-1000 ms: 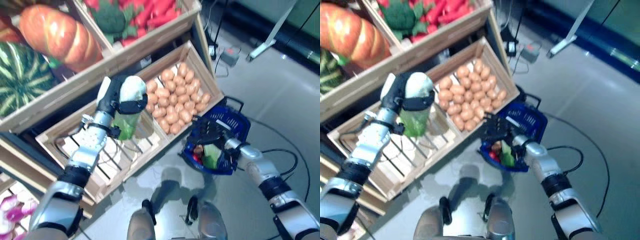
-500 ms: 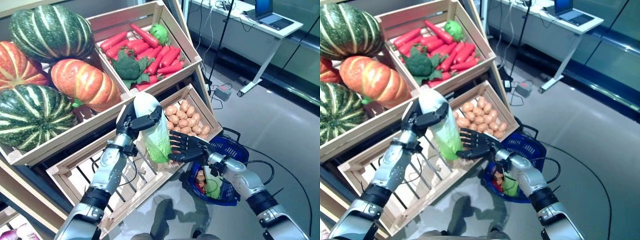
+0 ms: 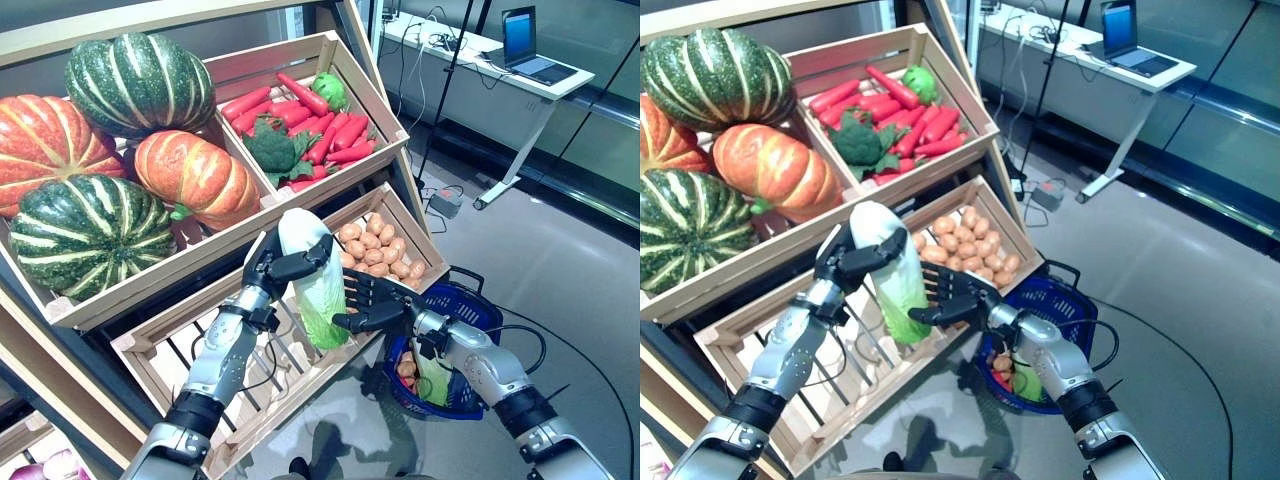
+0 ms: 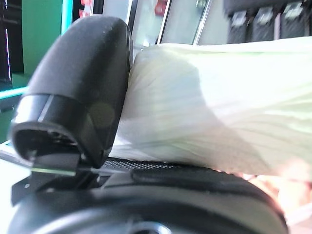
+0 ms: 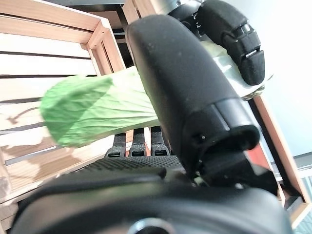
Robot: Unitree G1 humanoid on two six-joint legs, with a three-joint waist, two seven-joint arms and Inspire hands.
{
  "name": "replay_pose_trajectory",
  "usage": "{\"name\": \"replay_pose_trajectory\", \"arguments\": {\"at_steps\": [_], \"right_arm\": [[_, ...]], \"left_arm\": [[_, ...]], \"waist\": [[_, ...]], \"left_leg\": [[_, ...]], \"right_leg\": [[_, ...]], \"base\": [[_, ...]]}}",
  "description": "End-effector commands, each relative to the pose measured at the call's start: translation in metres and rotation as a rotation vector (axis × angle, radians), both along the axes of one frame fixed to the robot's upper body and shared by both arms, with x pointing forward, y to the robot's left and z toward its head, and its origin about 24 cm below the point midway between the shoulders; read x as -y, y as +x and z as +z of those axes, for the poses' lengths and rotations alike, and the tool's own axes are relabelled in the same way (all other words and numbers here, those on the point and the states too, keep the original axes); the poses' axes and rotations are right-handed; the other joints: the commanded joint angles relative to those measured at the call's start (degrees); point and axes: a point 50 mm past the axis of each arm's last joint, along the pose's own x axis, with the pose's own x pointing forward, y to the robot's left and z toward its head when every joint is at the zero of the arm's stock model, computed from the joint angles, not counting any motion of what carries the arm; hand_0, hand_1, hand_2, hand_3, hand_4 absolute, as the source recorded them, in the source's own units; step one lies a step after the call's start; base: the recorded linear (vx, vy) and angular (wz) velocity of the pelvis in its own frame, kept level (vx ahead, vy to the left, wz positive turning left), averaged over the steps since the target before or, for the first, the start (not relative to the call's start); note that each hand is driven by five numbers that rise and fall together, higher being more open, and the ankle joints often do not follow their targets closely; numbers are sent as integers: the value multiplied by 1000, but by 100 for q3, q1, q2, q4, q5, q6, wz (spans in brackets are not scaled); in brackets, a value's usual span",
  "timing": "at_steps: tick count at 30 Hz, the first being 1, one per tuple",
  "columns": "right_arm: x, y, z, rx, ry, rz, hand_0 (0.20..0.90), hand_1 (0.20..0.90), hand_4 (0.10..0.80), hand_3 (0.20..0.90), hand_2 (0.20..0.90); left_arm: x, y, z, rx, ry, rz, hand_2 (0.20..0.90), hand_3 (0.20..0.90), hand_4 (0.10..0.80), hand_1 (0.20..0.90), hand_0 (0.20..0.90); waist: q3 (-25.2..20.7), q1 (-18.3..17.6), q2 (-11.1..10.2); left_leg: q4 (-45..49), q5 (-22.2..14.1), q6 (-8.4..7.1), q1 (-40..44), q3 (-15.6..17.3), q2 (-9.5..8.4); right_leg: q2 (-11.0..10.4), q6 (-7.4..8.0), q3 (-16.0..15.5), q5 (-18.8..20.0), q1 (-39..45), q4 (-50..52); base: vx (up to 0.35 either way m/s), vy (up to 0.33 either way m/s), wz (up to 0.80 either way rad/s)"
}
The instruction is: Put vegetables into the basket
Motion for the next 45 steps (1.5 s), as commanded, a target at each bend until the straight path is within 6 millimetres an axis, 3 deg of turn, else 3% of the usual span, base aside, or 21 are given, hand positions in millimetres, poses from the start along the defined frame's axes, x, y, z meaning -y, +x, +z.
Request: {"name": "replay_pose_trajectory", "arguments": {"at_steps": [1, 9, 18, 28, 29, 30, 42, 43, 44, 45], "right_arm": [[-11, 17, 43, 209, 32, -28, 900, 900, 800, 900, 900], [-11, 27, 44, 326, -224, -164, 900, 900, 800, 900, 900], [-46, 22, 21, 97, -79, -53, 900, 900, 800, 900, 900], [-60, 15, 1, -63, -42, 87, 900, 900, 800, 900, 900], [-62, 15, 1, -79, -20, 99, 712, 712, 675, 712, 712], [-63, 16, 2, -79, -2, 98, 300, 300, 400, 300, 300], [-54, 23, 11, -35, 91, -20, 300, 300, 400, 300, 300], [-51, 24, 12, -30, 86, -32, 300, 300, 400, 300, 300], [-48, 24, 11, -24, 77, -50, 300, 300, 400, 300, 300], [-44, 25, 11, -20, 68, -65, 300, 300, 400, 300, 300]], "left_arm": [[34, 7, 49, 244, -156, -123, 300, 300, 400, 300, 300], [58, -4, 64, 283, -345, -146, 300, 300, 400, 300, 300], [87, -11, 77, 306, -450, -274, 300, 300, 400, 300, 300], [99, -13, 92, 347, -473, -366, 300, 300, 400, 300, 300], [102, -14, 93, 349, -476, -387, 300, 300, 400, 300, 300], [103, -14, 94, 350, -477, -396, 300, 300, 400, 300, 300], [104, -16, 87, 299, -459, -408, 300, 300, 400, 300, 300], [104, -16, 85, 285, -450, -406, 338, 338, 425, 338, 338], [103, -16, 83, 271, -436, -401, 900, 900, 800, 900, 900], [101, -16, 80, 264, -425, -393, 900, 900, 800, 900, 900]], "waist": [[-559, 31, 119], [-493, 100, 82], [-469, 196, 66], [-511, 267, 52], [-516, 284, 47], [-519, 291, 45], [-535, 283, 46], [-537, 281, 47], [-534, 277, 47], [-532, 268, 47]], "left_leg": [[51, -973, -156, 523, 22, 69], [51, -978, -104, 539, -2, 52], [51, -998, -93, 581, -95, 35], [51, -997, -121, 596, -194, 29], [51, -998, -124, 605, -210, 27], [51, -999, -124, 611, -218, 26], [51, -1002, -113, 613, -235, 17], [51, -1001, -112, 609, -231, 17], [51, -1002, -110, 606, -223, 19], [51, -998, -108, 605, -215, 20]], "right_leg": [[322, -371, -43, -247, -28, 15], [318, -410, -16, -221, -10, 15], [307, -435, -78, -228, 80, 15], [291, -454, -156, -244, 144, 15], [291, -459, -164, -249, 162, 15], [292, -461, -166, -250, 169, 15], [292, -465, -100, -244, 154, 15], [291, -462, -92, -242, 146, 15], [289, -459, -83, -239, 139, 15], [290, -457, -68, -232, 130, 15]], "base": [[35, -4, 0], [17, -2, 1], [13, -9, 5], [8, -6, 9], [8, -9, 9], [8, -5, 7], [2, 0, 1], [0, 0, 0], [0, 0, 0], [0, 0, 0]]}}
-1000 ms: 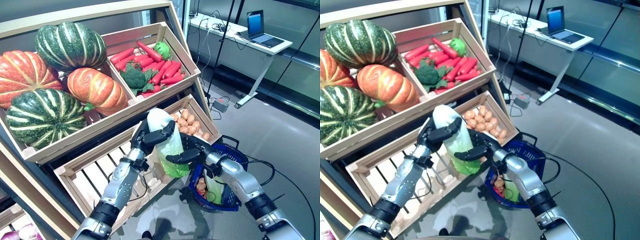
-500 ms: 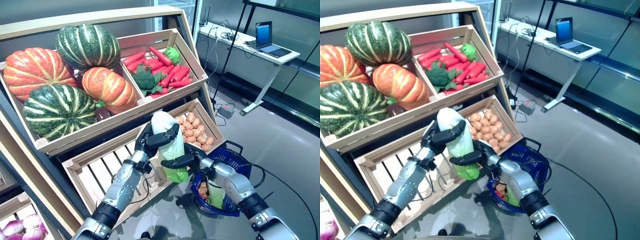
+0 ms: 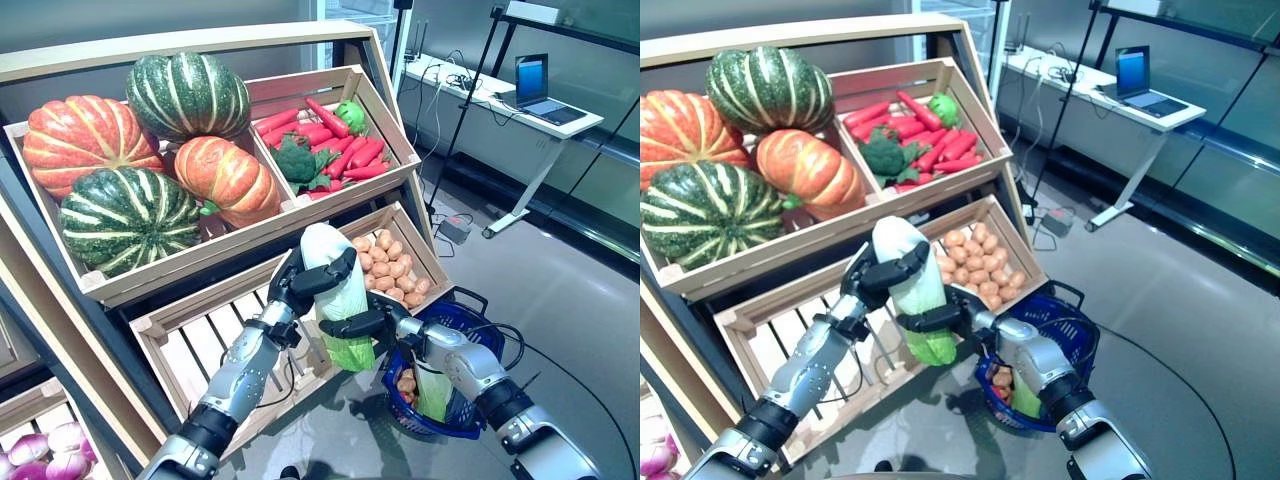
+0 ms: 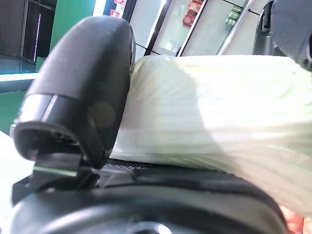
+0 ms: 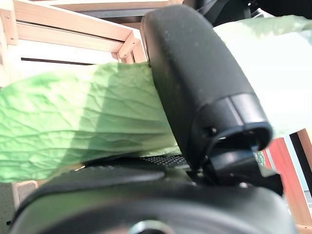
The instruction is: Put vegetables into the basket
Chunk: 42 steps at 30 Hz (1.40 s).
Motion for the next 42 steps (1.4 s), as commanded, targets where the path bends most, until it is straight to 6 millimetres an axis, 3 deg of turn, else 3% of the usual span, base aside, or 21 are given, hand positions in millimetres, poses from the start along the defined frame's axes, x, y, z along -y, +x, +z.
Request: {"name": "replay_pose_trajectory", "arguments": {"at_steps": [1, 7, 20, 31, 34, 38, 42], "right_arm": [[-11, 24, 31, 111, 141, -102, 300, 300, 400, 300, 300], [27, 24, 21, 90, 95, -233, 300, 300, 400, 300, 300], [143, -6, -22, -59, -47, -587, 300, 300, 400, 300, 300], [214, -43, -48, -204, -36, -999, 300, 300, 400, 300, 300], [222, -38, -45, -193, -24, -1098, 300, 300, 400, 300, 300], [236, 2, -5, -98, 19, -1218, 300, 300, 400, 300, 300], [249, 15, 21, -23, 31, -1240, 300, 300, 400, 300, 300]], "left_arm": [[69, -2, 88, 386, -266, -281, 900, 900, 800, 900, 900], [45, 2, 78, 364, -183, -209, 900, 900, 800, 900, 900], [-19, 5, 60, 313, -72, -15, 900, 900, 800, 900, 900], [-40, -3, 39, 235, -16, 81, 900, 900, 800, 900, 900], [-40, -1, 39, 228, -2, 81, 900, 900, 800, 900, 900], [-38, 15, 59, 300, -1, 76, 900, 900, 800, 900, 900], [-39, 20, 67, 321, -9, 97, 900, 900, 800, 900, 900]], "waist": [[-288, 128, 149], [-269, 87, 163], [-193, 51, 177], [-37, 148, 198], [120, 229, 221], [905, 343, 288], [1435, 358, 396]], "left_leg": [[35, -1187, -59, 646, 156, -67], [35, -1167, -56, 638, 221, -45], [35, -1168, -53, 631, 314, 0], [35, -1128, -62, 527, 296, 35], [59, -1065, -61, 374, 254, 36], [1390, -1353, -114, -729, 119, 233], [2793, -1812, -109, -1670, 75, 413]], "right_leg": [[154, -376, -11, -198, -29, 14], [167, -381, 43, -177, -74, 14], [214, -405, 121, -187, -125, 14], [277, -442, 104, -180, -209, 14], [274, -479, 87, -237, -386, 155], [74, -620, -59, -598, -1322, 1315], [-212, -746, -119, -1037, -2162, 2631]], "base": [[0, 0, 0], [0, 0, 0], [14, -23, -2], [62, -41, -5], [-51, -46, 1], [-309, -66, 4], [-212, -15, 17]]}}
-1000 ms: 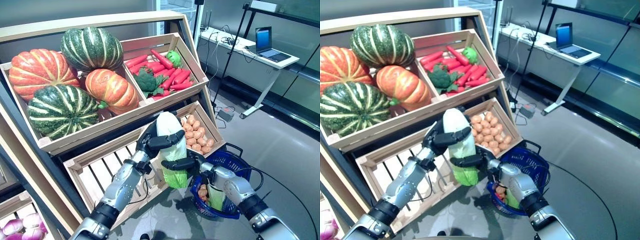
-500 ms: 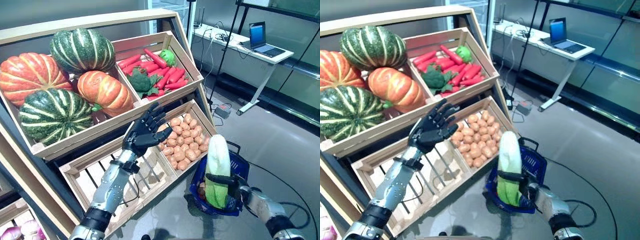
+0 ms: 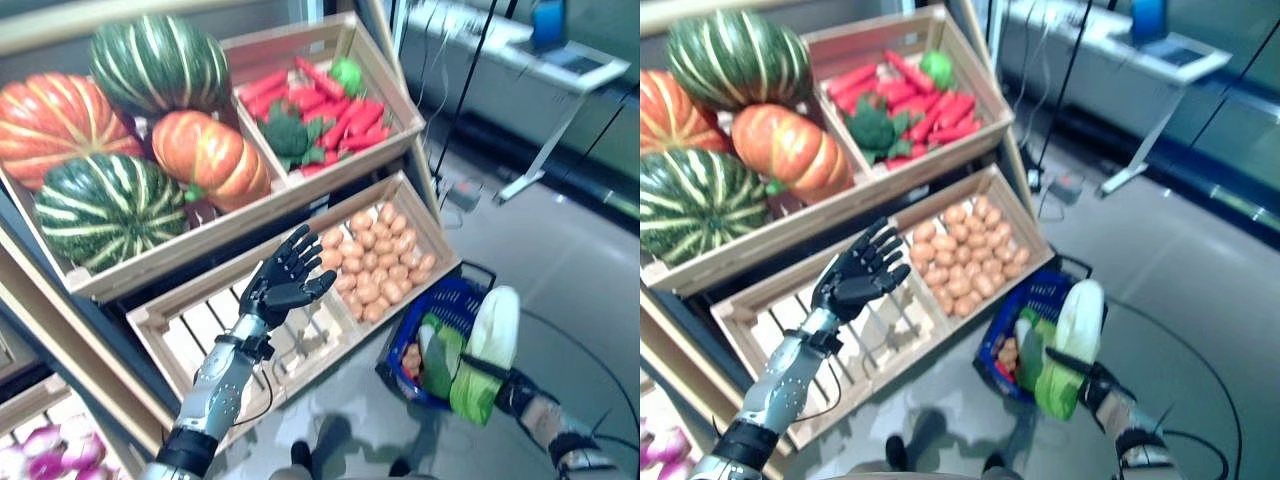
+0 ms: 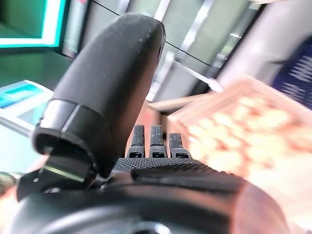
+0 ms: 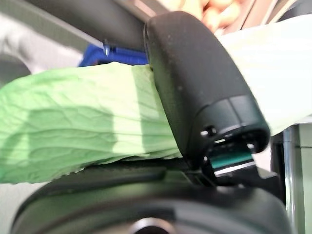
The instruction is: Put vegetables into the basket
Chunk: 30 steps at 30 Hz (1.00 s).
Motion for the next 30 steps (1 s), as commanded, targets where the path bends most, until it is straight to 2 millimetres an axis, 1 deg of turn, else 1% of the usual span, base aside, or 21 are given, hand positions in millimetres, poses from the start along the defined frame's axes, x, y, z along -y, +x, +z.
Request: {"name": "replay_pose_trajectory", "arguments": {"at_steps": [1, 2, 3, 4, 5, 6, 7, 8, 9, 10, 13, 14, 15, 19, 23, 24, 25, 29, 30], "right_arm": [[29, 44, 75, 330, -87, -89, 300, 300, 400, 300, 300], [31, 45, 79, 342, -95, -91, 300, 300, 400, 300, 300], [36, 46, 85, 357, -119, -97, 300, 300, 400, 300, 300], [37, 46, 87, 360, -122, -99, 300, 300, 400, 300, 300], [41, 47, 92, 372, -126, -106, 300, 300, 400, 300, 300], [46, 49, 100, 393, -134, -119, 300, 300, 400, 300, 300], [48, 51, 107, 407, -139, -127, 300, 300, 400, 300, 300], [49, 52, 109, 412, -140, -130, 300, 300, 400, 300, 300], [52, 55, 118, 432, -147, -145, 300, 300, 400, 300, 300], [52, 57, 121, 439, -150, -150, 300, 300, 400, 300, 300], [56, 63, 139, 472, -171, -166, 300, 300, 400, 300, 300], [58, 65, 146, 487, -179, -172, 300, 300, 400, 300, 300], [59, 67, 152, 495, -188, -176, 300, 300, 400, 300, 300], [63, 70, 167, 529, -193, -204, 300, 300, 400, 300, 300], [66, 72, 178, 563, -196, -218, 300, 300, 400, 300, 300], [66, 72, 179, 564, -199, -221, 479, 479, 519, 479, 479], [68, 71, 181, 564, -208, -229, 900, 900, 800, 900, 900], [69, 71, 183, 572, -214, -237, 900, 900, 800, 900, 900], [70, 70, 183, 571, -216, -242, 900, 900, 800, 900, 900]], "left_arm": [[0, 14, 58, 279, -68, 21, 900, 900, 800, 900, 900], [-1, 14, 56, 274, -69, 27, 900, 900, 800, 900, 900], [-1, 12, 54, 272, -77, 33, 900, 900, 800, 900, 900], [-1, 12, 54, 272, -79, 34, 900, 900, 800, 900, 900], [-1, 12, 54, 274, -82, 35, 900, 900, 800, 900, 900], [-1, 11, 54, 278, -84, 35, 900, 900, 800, 900, 900], [0, 11, 55, 282, -87, 32, 900, 900, 800, 900, 900], [1, 11, 55, 283, -86, 31, 900, 900, 800, 900, 900], [3, 11, 56, 290, -86, 27, 900, 900, 800, 900, 900], [3, 11, 57, 292, -88, 26, 900, 900, 800, 900, 900], [5, 12, 61, 305, -97, 30, 900, 900, 800, 900, 900], [5, 13, 63, 315, -105, 29, 900, 900, 800, 900, 900], [5, 13, 64, 320, -116, 25, 900, 900, 800, 900, 900], [9, 13, 67, 339, -143, 8, 900, 900, 800, 900, 900], [10, 12, 71, 360, -153, -3, 900, 900, 800, 900, 900], [10, 12, 72, 363, -154, -1, 900, 900, 800, 900, 900], [9, 13, 73, 367, -158, 3, 900, 900, 800, 900, 900], [8, 13, 75, 375, -160, 2, 900, 900, 800, 900, 900], [8, 13, 74, 372, -158, 0, 900, 900, 800, 900, 900]], "waist": [[523, 158, -65], [595, 163, -54], [720, 183, -20], [732, 180, -13], [774, 174, 6], [897, 179, 39], [948, 172, 64], [954, 168, 68], [1043, 182, 98], [1060, 184, 108], [1164, 171, 153], [1183, 150, 169], [1196, 142, 186], [1235, 141, 212], [1249, 153, 223], [1237, 152, 222], [1232, 148, 221], [1209, 149, 198], [1197, 163, 193]], "left_leg": [[2145, -1905, -152, -240, 39, 191], [2425, -2047, -116, -416, 40, 237], [2882, -2236, -80, -739, -63, 259], [2971, -2276, -69, -805, -69, 271], [3160, -2378, -29, -938, -60, 303], [3517, -2495, -7, -1179, -116, 334], [3727, -2591, 30, -1349, -135, 351], [3791, -2627, 45, -1406, -137, 355], [4088, -2731, 89, -1620, -206, 336], [4217, -2781, 99, -1732, -244, 319], [4590, -2911, 143, -2078, -301, 289], [4914, -3011, 164, -2367, -319, 282], [5074, -3067, 157, -2524, -326, 279], [5455, -3219, 172, -2837, -340, 267], [5727, -3343, 198, -3052, -361, 261], [5775, -3368, 201, -3095, -359, 268], [5828, -3397, 208, -3125, -361, 278], [5866, -3432, 203, -3141, -387, 298], [5728, -3407, 184, -3023, -384, 299]], "right_leg": [[-291, -581, -167, -1002, -693, 1952], [-371, -629, -162, -1143, -875, 2262], [-511, -689, -190, -1313, -1144, 2751], [-540, -695, -199, -1352, -1206, 2851], [-613, -711, -220, -1444, -1346, 3071], [-721, -739, -220, -1528, -1567, 3426], [-786, -752, -219, -1619, -1743, 3671], [-808, -756, -213, -1656, -1806, 3748], [-909, -772, -199, -1739, -2033, 4080], [-950, -770, -191, -1787, -2138, 4217], [-1098, -755, -125, -1925, -2543, 4697], [-1205, -781, -118, -2042, -2824, 5028], [-1267, -769, -92, -2099, -2993, 5206], [-1395, -759, -21, -2243, -3346, 5599], [-1464, -743, 49, -2344, -3610, 5873], [-1474, -739, 62, -2365, -3661, 5921], [-1475, -736, 85, -2388, -3707, 5974], [-1457, -725, 127, -2425, -3748, 6036], [-1418, -688, 122, -2390, -3642, 5908]], "base": [[-103, -25, 10], [-112, -32, 12], [-84, -30, 8], [-80, -18, 8], [-82, -13, 20], [-107, -14, 30], [-89, -15, 28], [-75, -11, 21], [-55, -12, 14], [-77, -14, 13], [-72, -16, 7], [-92, -15, -5], [-90, -16, -3], [-42, -17, 5], [-44, -18, 10], [-36, -11, 4], [-31, -10, 3], [-8, -3, 1], [0, 0, 0]]}}
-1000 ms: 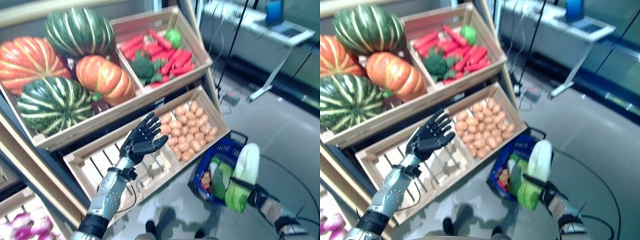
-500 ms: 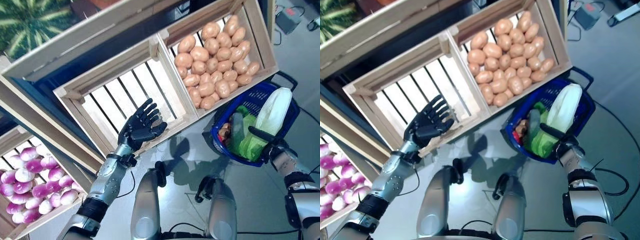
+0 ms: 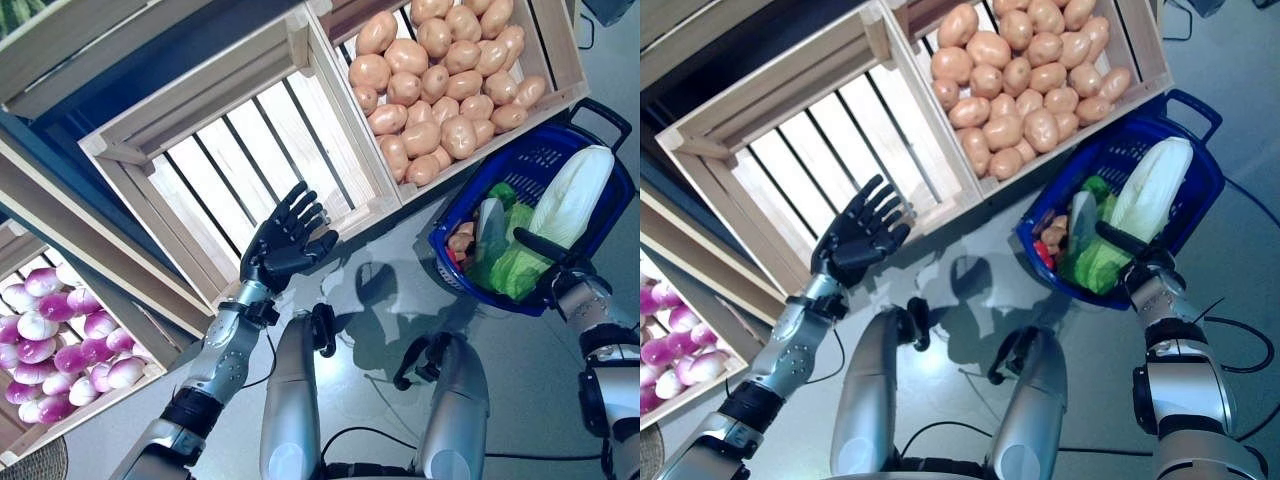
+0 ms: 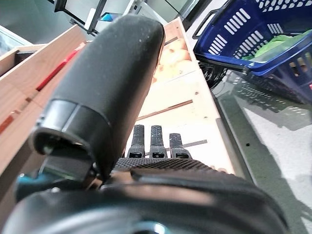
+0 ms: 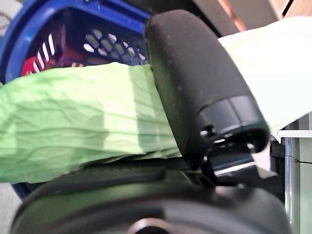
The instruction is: Put vegetables into the basket
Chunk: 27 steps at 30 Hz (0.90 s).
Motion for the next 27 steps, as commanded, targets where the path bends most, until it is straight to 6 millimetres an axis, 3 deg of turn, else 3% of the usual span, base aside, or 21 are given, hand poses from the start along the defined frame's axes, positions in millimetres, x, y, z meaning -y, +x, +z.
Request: {"name": "replay_pose_trajectory", "arguments": {"at_steps": [1, 16, 27], "right_arm": [[38, -2, 65, 228, -99, -146, 900, 900, 800, 900, 900], [41, -6, 59, 223, -111, -107, 900, 900, 800, 900, 900], [20, -14, 7, 152, -9, -42, 900, 900, 800, 900, 900]], "left_arm": [[4, 1, 55, 290, -60, -29, 900, 900, 800, 900, 900], [-4, 1, 55, 315, -62, -40, 900, 900, 800, 900, 900], [-10, 1, 43, 269, -32, -68, 900, 900, 800, 900, 900]], "waist": [[-90, 35, 35], [-281, 71, -72], [-838, 135, -273]], "left_leg": [[614, -1653, 78, 825, 25, -4], [-308, -1376, 51, 1513, 133, 30], [-1804, -888, 31, 2839, 353, -38]], "right_leg": [[190, -163, 18, 337, 223, -321], [397, -65, -48, 580, 788, -1025], [663, -14, -240, 1052, 2032, -2436]], "base": [[10, -20, -4], [-17, 15, -1], [18, 62, -4]]}}
